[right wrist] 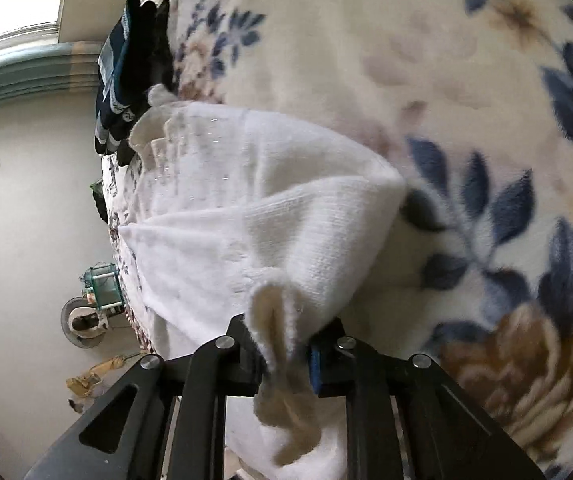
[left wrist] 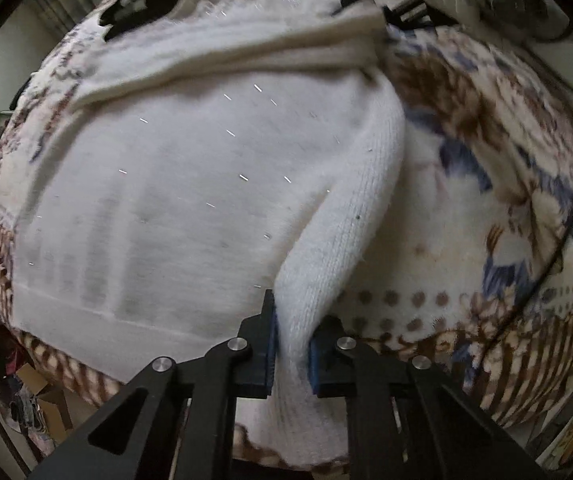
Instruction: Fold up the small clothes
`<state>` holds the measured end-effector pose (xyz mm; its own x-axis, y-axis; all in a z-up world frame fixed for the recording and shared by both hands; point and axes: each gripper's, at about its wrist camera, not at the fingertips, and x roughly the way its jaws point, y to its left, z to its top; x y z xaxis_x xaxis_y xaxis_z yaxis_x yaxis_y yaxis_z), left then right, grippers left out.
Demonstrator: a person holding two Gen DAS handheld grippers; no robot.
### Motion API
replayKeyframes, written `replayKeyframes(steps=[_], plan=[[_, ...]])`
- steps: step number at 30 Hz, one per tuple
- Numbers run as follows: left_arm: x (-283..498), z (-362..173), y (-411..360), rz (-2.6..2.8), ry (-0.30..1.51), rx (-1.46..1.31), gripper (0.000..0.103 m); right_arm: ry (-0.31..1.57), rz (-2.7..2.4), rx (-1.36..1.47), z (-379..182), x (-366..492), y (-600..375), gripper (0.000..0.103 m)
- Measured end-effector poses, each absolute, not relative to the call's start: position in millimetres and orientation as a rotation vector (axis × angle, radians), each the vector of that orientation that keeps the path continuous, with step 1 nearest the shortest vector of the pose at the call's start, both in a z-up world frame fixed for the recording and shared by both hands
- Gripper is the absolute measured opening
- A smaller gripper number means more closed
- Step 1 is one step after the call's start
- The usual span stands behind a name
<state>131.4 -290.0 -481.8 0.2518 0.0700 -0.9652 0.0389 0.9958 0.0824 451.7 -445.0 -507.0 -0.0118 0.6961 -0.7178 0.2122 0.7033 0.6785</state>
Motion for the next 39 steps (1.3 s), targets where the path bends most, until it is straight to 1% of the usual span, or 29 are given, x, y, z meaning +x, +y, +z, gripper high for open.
replayKeyframes(steps=[3, 7, 11, 13, 16, 18, 21, 25, 26, 27, 28, 29, 30, 31, 32, 34, 35, 36, 37, 39], plan=[[125.5, -461.0, -268.4, 0.045, 1.285, 0.062, 0.010, 1.558, 0.416, 0.743, -475.9, 453.4, -433.9, 0.016], [122.4, -433.0, -221.5, 0.097, 1.232, -0.023, 0.010, 1.584, 0.312, 0.670, -430.1, 462.5, -395.1, 0.016], [131.6, -420.4, -159.1, 0.156, 1.214, -0.159, 0.010, 1.609, 0.269, 0.568, -394.6, 487.6, -319.8, 0.016], [136.6, -418.2, -127.3, 0.193, 1.198, -0.216, 0.010, 1.608, 0.262, 0.518, -386.5, 500.5, -279.8, 0.016], [148.2, -422.6, -74.6, 0.236, 1.191, -0.256, 0.010, 1.625, 0.245, 0.462, -386.8, 522.2, -208.1, 0.016], [156.9, -433.8, -39.4, 0.262, 1.203, -0.301, 0.010, 1.643, 0.237, 0.400, -396.6, 538.5, -150.3, 0.016], [165.0, -458.2, 17.2, 0.301, 1.234, -0.362, 0.010, 1.673, 0.222, 0.316, -416.6, 553.3, -80.9, 0.015], [165.8, -494.5, 73.0, 0.325, 1.297, -0.467, 0.010, 1.734, 0.169, 0.196, -447.8, 559.3, -10.4, 0.016], [164.5, -507.8, 87.5, 0.314, 1.319, -0.505, 0.010, 1.751, 0.155, 0.169, -453.6, 560.2, 1.2, 0.018], [164.0, -514.5, 93.8, 0.303, 1.336, -0.522, 0.011, 1.773, 0.154, 0.176, -457.9, 561.5, 13.5, 0.026], [162.3, -521.6, 103.2, 0.303, 1.349, -0.546, 0.014, 1.784, 0.158, 0.196, -459.1, 560.6, 17.9, 0.031], [159.0, -526.5, 112.8, 0.296, 1.350, -0.583, 0.014, 1.790, 0.193, 0.251, -456.5, 560.7, 25.2, 0.039], [157.0, -529.5, 119.5, 0.276, 1.353, -0.618, 0.017, 1.791, 0.246, 0.286, -453.7, 561.4, 31.7, 0.050], [154.3, -531.8, 126.5, 0.267, 1.355, -0.649, 0.020, 1.791, 0.275, 0.294, -450.8, 561.7, 35.4, 0.056], [149.8, -532.6, 134.8, 0.267, 1.348, -0.682, 0.021, 1.779, 0.320, 0.304, -442.2, 559.9, 38.7, 0.060], [140.3, -533.3, 150.3, 0.246, 1.347, -0.752, 0.022, 1.762, 0.382, 0.305, -427.9, 554.2, 40.0, 0.061], [135.4, -532.4, 156.8, 0.250, 1.346, -0.772, 0.024, 1.748, 0.426, 0.299, -416.8, 547.7, 37.2, 0.066], [129.2, -530.7, 162.5, 0.264, 1.349, -0.782, 0.028, 1.728, 0.466, 0.296, -405.8, 539.7, 32.0, 0.073], [121.3, -529.4, 171.0, 0.279, 1.357, -0.797, 0.033, 1.712, 0.482, 0.287, -397.6, 532.4, 26.6, 0.075], [109.7, -526.3, 182.8, 0.292, 1.357, -0.832, 0.038, 1.672, 0.503, 0.250, -378.8, 506.9, 6.0, 0.075]])
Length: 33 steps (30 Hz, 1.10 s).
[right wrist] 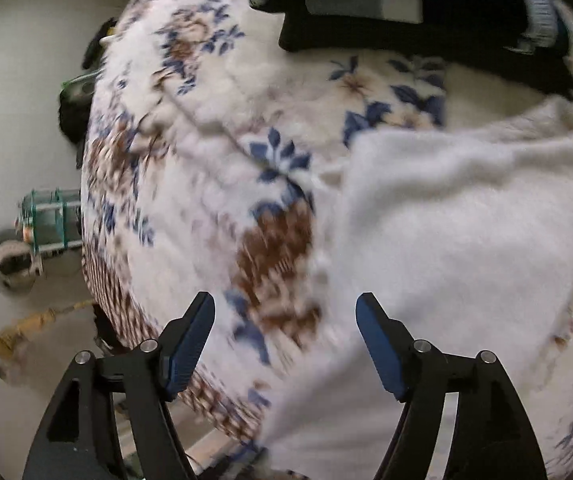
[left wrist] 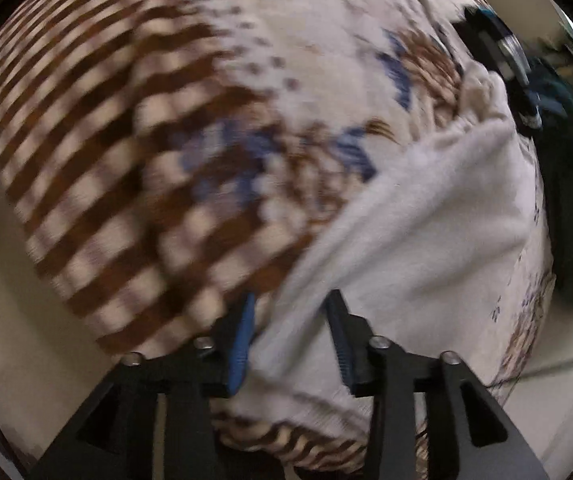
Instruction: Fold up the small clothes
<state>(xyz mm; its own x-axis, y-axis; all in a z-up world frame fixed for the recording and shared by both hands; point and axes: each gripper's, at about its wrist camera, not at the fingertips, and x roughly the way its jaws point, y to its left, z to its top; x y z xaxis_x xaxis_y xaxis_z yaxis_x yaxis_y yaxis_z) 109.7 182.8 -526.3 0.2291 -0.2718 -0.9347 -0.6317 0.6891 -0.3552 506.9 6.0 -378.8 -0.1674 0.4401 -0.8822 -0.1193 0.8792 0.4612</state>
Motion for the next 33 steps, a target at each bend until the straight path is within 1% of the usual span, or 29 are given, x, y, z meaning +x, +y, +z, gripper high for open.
replayKeyframes(steps=[2, 4, 7, 9, 12, 13, 14, 15, 16, 17, 18, 20, 23, 27, 33], plan=[[98.5, -521.0, 198.6, 0.303, 1.333, -0.866, 0.038, 1.655, 0.488, 0.202, -370.3, 474.4, -16.2, 0.075], [101.1, -516.3, 197.3, 0.295, 1.334, -0.857, 0.039, 1.670, 0.427, 0.158, -373.2, 435.4, -47.8, 0.075], [117.8, -512.3, 188.3, 0.238, 1.345, -0.796, 0.039, 1.772, 0.313, 0.177, -401.3, 365.1, -88.3, 0.075], [129.6, -511.3, 177.3, 0.189, 1.366, -0.748, 0.039, 1.869, 0.264, 0.258, -425.7, 310.4, -112.0, 0.075], [141.7, -517.6, 158.5, 0.144, 1.413, -0.652, 0.038, 1.968, 0.226, 0.331, -456.6, 249.0, -124.1, 0.075], [143.3, -519.4, 153.0, 0.149, 1.423, -0.604, 0.033, 1.991, 0.214, 0.342, -466.1, 232.0, -125.4, 0.075], [143.3, -519.8, 148.5, 0.147, 1.416, -0.564, 0.022, 2.002, 0.202, 0.357, -473.7, 217.8, -126.1, 0.075], [142.6, -519.6, 145.9, 0.145, 1.411, -0.548, 0.005, 2.002, 0.187, 0.343, -480.8, 203.2, -125.2, 0.069], [141.8, -518.2, 143.6, 0.140, 1.404, -0.540, 0.005, 1.994, 0.176, 0.323, -484.9, 195.3, -124.7, 0.059], [139.7, -515.2, 141.6, 0.140, 1.393, -0.520, 0.004, 1.982, 0.165, 0.305, -488.4, 186.4, -124.1, 0.025], [138.1, -512.8, 140.4, 0.140, 1.384, -0.505, 0.004, 1.971, 0.155, 0.295, -489.4, 180.9, -124.5, 0.012], [135.0, -507.5, 139.3, 0.142, 1.377, -0.506, 0.004, 1.920, 0.135, 0.301, -484.2, 170.9, -128.7, 0.010], [128.8, -495.1, 143.8, 0.156, 1.359, -0.581, 0.004, 1.870, 0.153, 0.268, -466.5, 161.4, -132.1, 0.008], [114.8, -479.8, 152.1, 0.143, 1.350, -0.679, 0.004, 1.849, 0.184, 0.268, -446.9, 151.3, -144.5, 0.008], [98.4, -490.0, 149.8, 0.166, 1.400, -0.665, 0.004, 1.853, 0.239, 0.210, -442.0, 134.8, -144.1, 0.007]])
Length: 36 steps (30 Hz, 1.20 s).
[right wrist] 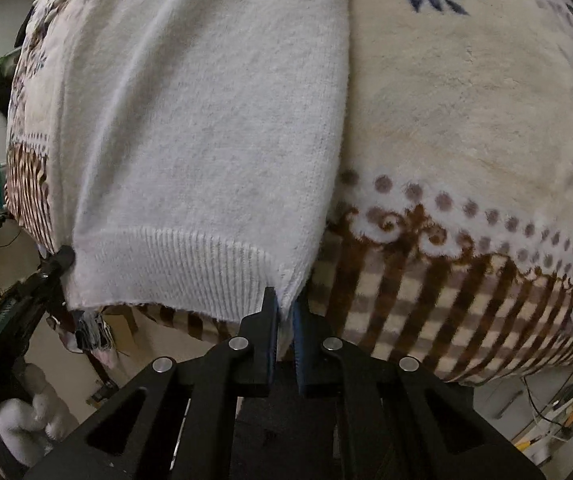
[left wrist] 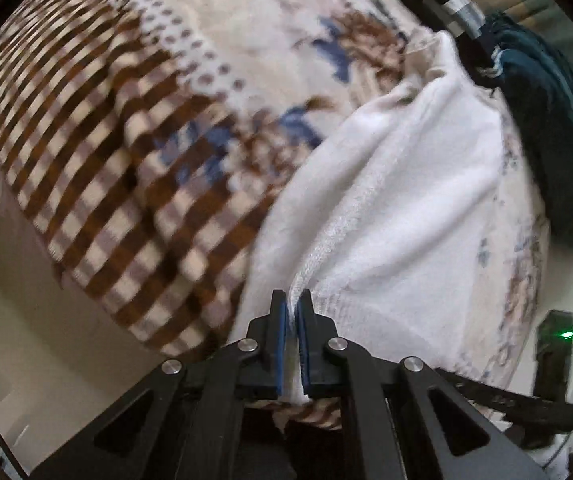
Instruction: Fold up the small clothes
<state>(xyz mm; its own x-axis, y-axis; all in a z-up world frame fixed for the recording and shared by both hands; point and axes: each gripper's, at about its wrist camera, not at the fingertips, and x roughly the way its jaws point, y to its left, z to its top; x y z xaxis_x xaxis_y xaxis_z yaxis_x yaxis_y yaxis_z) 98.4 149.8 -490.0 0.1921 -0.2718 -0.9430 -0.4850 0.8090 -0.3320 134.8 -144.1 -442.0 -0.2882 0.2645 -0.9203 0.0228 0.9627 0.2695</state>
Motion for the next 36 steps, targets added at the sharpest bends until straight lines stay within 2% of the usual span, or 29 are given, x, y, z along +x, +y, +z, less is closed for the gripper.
replayKeyframes(steps=[5, 8, 10, 12, 13, 14, 15, 21, 27, 32, 36], plan=[[99.5, -526.9, 158.7, 0.217, 1.443, -0.606, 0.004, 1.884, 0.260, 0.164, -463.7, 124.8, -110.8, 0.007], [104.8, -546.2, 160.6, 0.206, 1.481, -0.604, 0.006, 1.926, 0.263, 0.164, -477.8, 136.3, -105.0, 0.011], [108.3, -541.6, 160.1, 0.201, 1.486, -0.606, 0.009, 1.985, 0.265, 0.232, -481.3, 150.2, -113.0, 0.030], [109.8, -522.4, 162.0, 0.210, 1.473, -0.617, 0.014, 1.975, 0.290, 0.319, -467.2, 167.9, -125.8, 0.062], [112.5, -514.9, 162.0, 0.229, 1.475, -0.600, 0.026, 1.947, 0.291, 0.326, -456.2, 177.3, -132.2, 0.067], [116.0, -500.2, 163.4, 0.254, 1.461, -0.576, 0.030, 1.911, 0.293, 0.317, -443.1, 186.8, -137.1, 0.069], [118.1, -491.2, 164.5, 0.259, 1.441, -0.575, 0.038, 1.890, 0.297, 0.310, -436.4, 193.8, -140.2, 0.069], [197.8, -441.1, 167.8, 0.175, 1.259, -0.628, 0.052, 1.728, 0.195, 0.379, -398.7, 265.4, -176.0, 0.070], [331.0, -449.6, 149.4, 0.051, 1.175, -0.614, 0.053, 1.577, 0.091, 0.455, -407.9, 355.8, -192.4, 0.070], [429.2, -494.8, 128.2, -0.022, 1.261, -0.603, 0.052, 1.513, 0.032, 0.521, -431.9, 416.6, -224.5, 0.070], [461.3, -522.3, 104.6, -0.079, 1.317, -0.561, 0.051, 1.512, 0.002, 0.596, -450.5, 454.1, -255.6, 0.070]])
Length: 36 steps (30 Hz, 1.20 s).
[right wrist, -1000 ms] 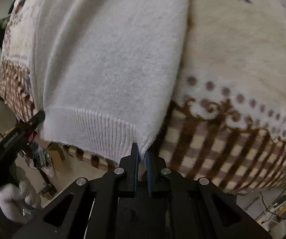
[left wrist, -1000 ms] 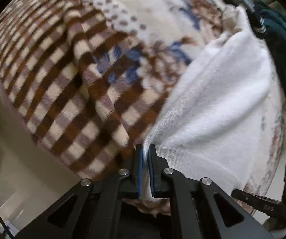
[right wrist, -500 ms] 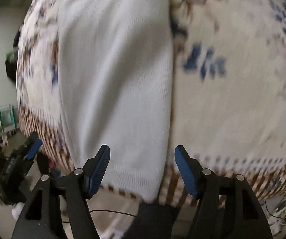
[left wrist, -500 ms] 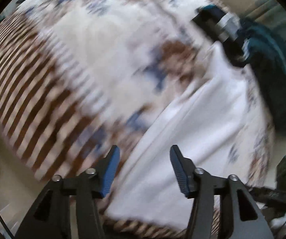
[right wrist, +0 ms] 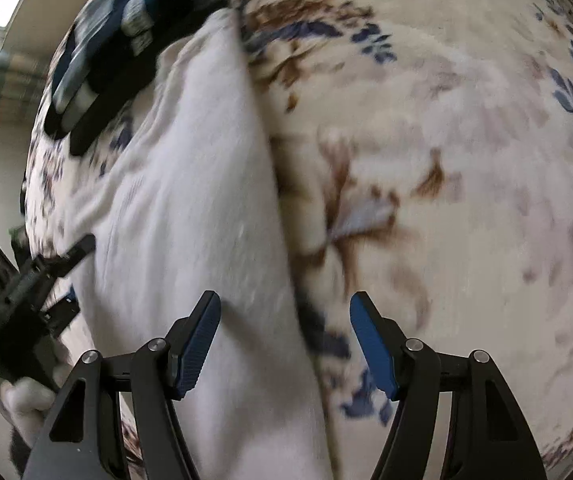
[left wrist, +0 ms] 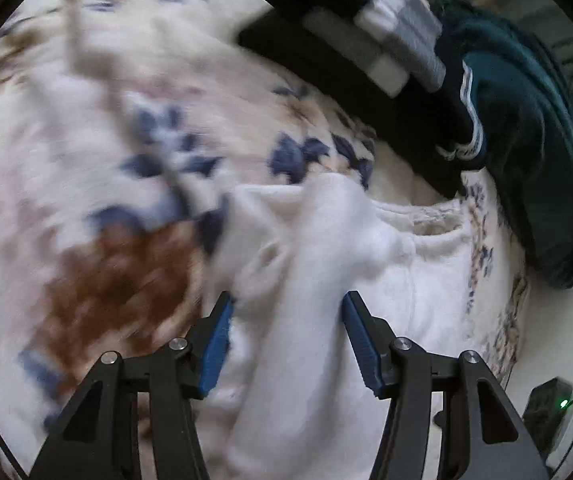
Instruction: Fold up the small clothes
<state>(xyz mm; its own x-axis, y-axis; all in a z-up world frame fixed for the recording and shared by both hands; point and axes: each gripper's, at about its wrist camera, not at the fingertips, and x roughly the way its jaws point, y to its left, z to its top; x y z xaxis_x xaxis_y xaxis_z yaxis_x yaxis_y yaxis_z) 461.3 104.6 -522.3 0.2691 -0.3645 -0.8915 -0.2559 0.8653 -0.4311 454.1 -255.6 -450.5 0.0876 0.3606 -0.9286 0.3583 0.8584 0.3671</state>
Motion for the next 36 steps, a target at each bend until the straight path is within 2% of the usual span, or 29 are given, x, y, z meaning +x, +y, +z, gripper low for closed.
replayKeyframes(steps=[2, 3, 6, 9, 12, 14, 18, 21, 25, 28, 29, 30, 33, 36], plan=[[461.9, -523.0, 98.5, -0.141, 1.280, -0.607, 0.040, 1.515, 0.006, 0.635, -460.0, 468.1, -265.7, 0.070], [461.8, -521.3, 98.6, -0.165, 1.273, -0.633, 0.028, 1.514, 0.008, 0.637, -462.3, 472.3, -265.5, 0.070], [449.7, -517.1, 116.8, -0.236, 1.206, -0.769, 0.026, 1.516, 0.006, 0.624, -465.4, 482.3, -272.9, 0.070], [440.7, -543.7, 151.9, -0.161, 1.241, -0.820, 0.026, 1.525, 0.001, 0.658, -468.1, 491.1, -284.2, 0.070], [432.7, -561.9, 179.3, -0.183, 1.229, -0.982, 0.030, 1.511, 0.014, 0.674, -465.9, 502.8, -287.5, 0.070], [430.6, -557.7, 183.7, -0.210, 1.227, -1.030, 0.036, 1.495, 0.037, 0.679, -464.3, 515.7, -285.2, 0.070], [430.6, -540.1, 190.2, -0.222, 1.182, -1.036, 0.060, 1.462, 0.096, 0.689, -465.4, 544.9, -280.5, 0.070], [439.0, -522.5, 188.7, -0.215, 1.166, -0.958, 0.060, 1.433, 0.162, 0.675, -473.8, 580.6, -273.3, 0.070], [467.7, -504.3, 159.2, -0.117, 1.215, -0.595, 0.060, 1.408, 0.283, 0.624, -491.7, 637.1, -257.9, 0.070], [475.4, -517.1, 145.3, -0.045, 1.291, -0.388, 0.060, 1.415, 0.405, 0.557, -500.6, 664.7, -235.9, 0.069], [478.0, -527.1, 143.8, -0.024, 1.316, -0.380, 0.060, 1.397, 0.435, 0.531, -495.8, 668.7, -229.2, 0.055], [479.2, -533.2, 144.5, -0.019, 1.320, -0.398, 0.063, 1.375, 0.449, 0.496, -489.0, 669.2, -224.7, 0.031], [481.3, -540.8, 150.4, -0.004, 1.320, -0.456, 0.063, 1.245, 0.509, 0.296, -442.8, 655.8, -196.5, 0.017], [481.0, -540.0, 156.0, 0.003, 1.316, -0.485, 0.063, 1.115, 0.608, 0.065, -397.8, 613.5, -162.6, 0.015]])
